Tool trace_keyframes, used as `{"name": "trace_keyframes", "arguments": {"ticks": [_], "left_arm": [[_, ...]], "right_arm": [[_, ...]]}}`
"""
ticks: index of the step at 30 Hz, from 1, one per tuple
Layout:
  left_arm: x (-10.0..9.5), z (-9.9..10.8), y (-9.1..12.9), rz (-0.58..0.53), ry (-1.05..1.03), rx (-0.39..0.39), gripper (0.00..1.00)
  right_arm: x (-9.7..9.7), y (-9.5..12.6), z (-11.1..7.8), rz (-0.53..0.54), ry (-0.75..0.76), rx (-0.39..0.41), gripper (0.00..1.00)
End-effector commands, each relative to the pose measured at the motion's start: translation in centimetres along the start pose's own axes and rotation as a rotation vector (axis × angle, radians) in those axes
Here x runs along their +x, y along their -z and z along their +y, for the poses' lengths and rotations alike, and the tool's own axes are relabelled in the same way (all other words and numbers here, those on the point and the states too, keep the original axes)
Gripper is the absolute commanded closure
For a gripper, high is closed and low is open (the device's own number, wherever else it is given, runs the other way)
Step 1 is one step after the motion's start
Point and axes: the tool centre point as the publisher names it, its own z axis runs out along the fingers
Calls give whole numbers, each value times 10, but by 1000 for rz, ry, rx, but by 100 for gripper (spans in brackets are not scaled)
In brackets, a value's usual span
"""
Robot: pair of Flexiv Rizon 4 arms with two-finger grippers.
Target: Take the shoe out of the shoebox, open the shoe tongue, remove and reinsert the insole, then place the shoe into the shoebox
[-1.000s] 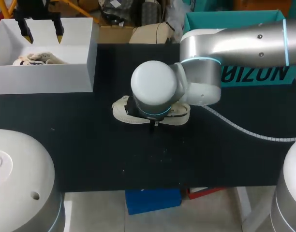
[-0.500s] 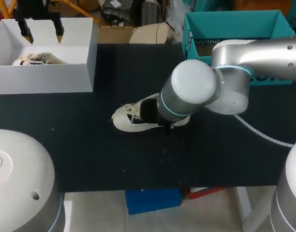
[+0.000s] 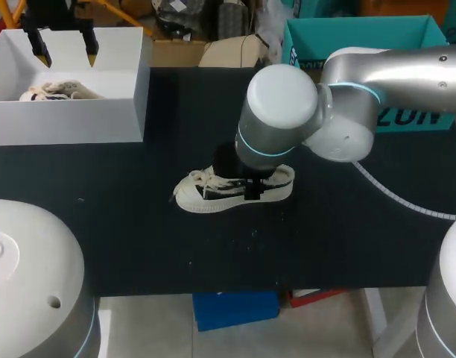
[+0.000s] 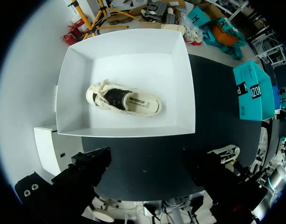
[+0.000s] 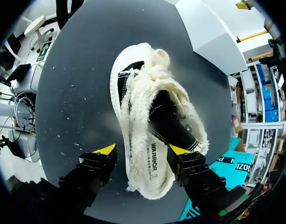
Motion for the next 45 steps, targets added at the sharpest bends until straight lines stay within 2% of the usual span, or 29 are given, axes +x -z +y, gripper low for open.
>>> {"name": "trace_keyframes", "arguments": {"ticks": [1,8,14,45], "left_arm": [[0,0,0,-1,1,-2,0],[0,0,0,-1,1,-2,0],[0,0,0,-1,1,-2,0],[0,0,0,-1,1,-2,0]], "right_arm": [[-16,31,-9,6,-10,-16,0],[-35,56,-24,91,60,-173,0],[-44,67,-54,188,140,-348,0],[-44,67,-54,188,140,-348,0]]}}
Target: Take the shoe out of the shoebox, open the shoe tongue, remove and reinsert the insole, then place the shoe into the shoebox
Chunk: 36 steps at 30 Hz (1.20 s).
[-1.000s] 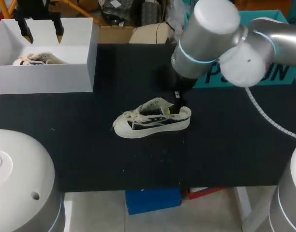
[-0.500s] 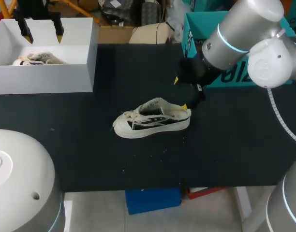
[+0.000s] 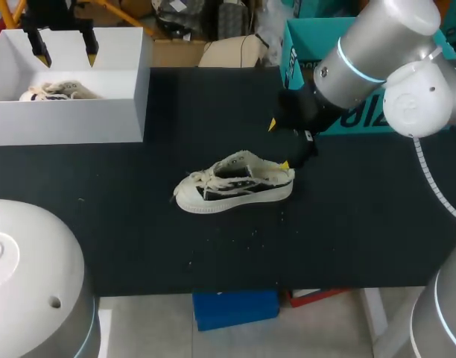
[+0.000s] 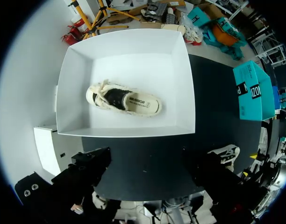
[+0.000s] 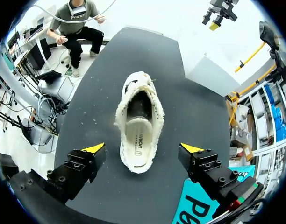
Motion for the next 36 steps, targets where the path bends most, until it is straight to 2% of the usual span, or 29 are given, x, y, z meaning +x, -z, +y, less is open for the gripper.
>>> {"name": "trace_keyframes", "arguments": {"ticks": [1,8,12,15,21,26,36], "left_arm": [[0,0,0,-1,1,-2,0],[0,0,0,-1,1,-2,0],[0,0,0,-1,1,-2,0],[0,0,0,-1,1,-2,0],[0,0,0,-1,1,-2,0],[0,0,0,-1,1,-2,0],[0,0,0,-1,1,-2,0]], "right_arm": [[0,-1,0,0,0,0,0],[0,-1,0,0,0,0,0],[10,-6,-19,28,-70,-108,0],[11,-12,-30,64,-53,-133,0],[2,-21,-46,58,-46,-194,0],[1,-35,-51,81,-51,-231,0],[11,-63,-51,124,-85,-301,0]]}}
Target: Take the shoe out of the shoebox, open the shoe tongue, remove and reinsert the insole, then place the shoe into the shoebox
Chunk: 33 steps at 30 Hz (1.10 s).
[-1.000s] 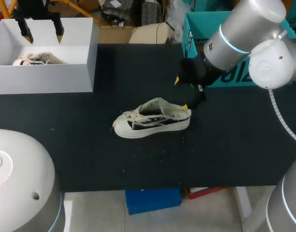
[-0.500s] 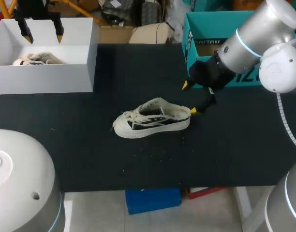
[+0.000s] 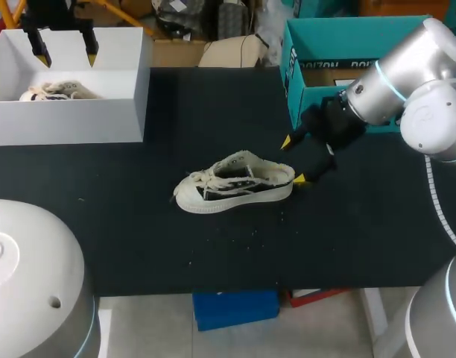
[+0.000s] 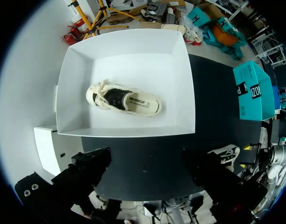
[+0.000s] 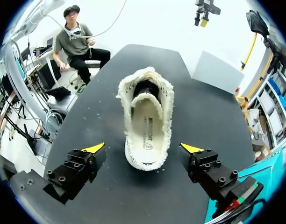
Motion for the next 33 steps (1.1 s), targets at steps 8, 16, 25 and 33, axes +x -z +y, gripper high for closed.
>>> {"name": "trace_keyframes", "arguments": {"ticks": [8,16,25,33], "left_arm": [[0,0,0,-1,1,-2,0],[0,0,0,-1,1,-2,0],[0,0,0,-1,1,-2,0],[0,0,0,-1,1,-2,0]], "right_arm": [[1,-39,-6,27,-45,-99,0],[-5,-55,-7,53,-71,-147,0],[-7,-67,-9,83,-87,-183,0],[-3,-77,-14,90,-107,-201,0]]}}
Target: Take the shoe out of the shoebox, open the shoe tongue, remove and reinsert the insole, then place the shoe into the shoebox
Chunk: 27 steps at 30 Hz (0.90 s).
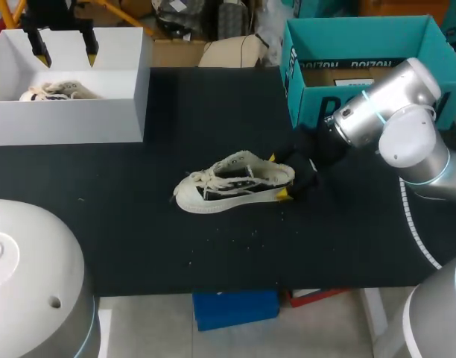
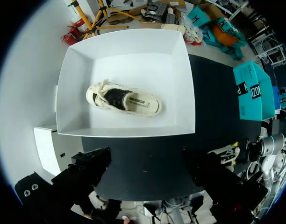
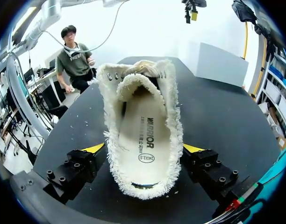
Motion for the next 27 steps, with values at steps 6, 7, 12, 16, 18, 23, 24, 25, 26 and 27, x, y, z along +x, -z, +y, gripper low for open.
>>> {"name": "trace_keyframes", "arguments": {"ticks": [6,7,12,16,18,23,24,25,26,27], "left_arm": [[0,0,0,-1,1,-2,0],[0,0,0,-1,1,-2,0],[0,0,0,-1,1,-2,0],[0,0,0,-1,1,-2,0],[0,0,0,-1,1,-2,0],[0,0,0,-1,1,-2,0],[0,0,0,-1,1,-2,0],[0,0,0,-1,1,-2,0],[0,0,0,-1,1,-2,0],[0,0,0,-1,1,-2,0]], "right_arm": [[-3,-11,-6,10,-12,-15,0],[-3,-12,-6,11,-12,-16,0],[-3,-16,-7,30,-17,-25,0],[-4,-19,-8,47,-19,-37,0],[-4,-20,-8,51,-23,-50,59],[-2,-21,-8,60,-26,-68,100],[-2,-21,-8,60,-26,-68,100],[-2,-21,-8,60,-26,-68,100],[-2,-21,-8,60,-26,-68,100],[-2,-21,-8,60,-26,-68,100]]}}
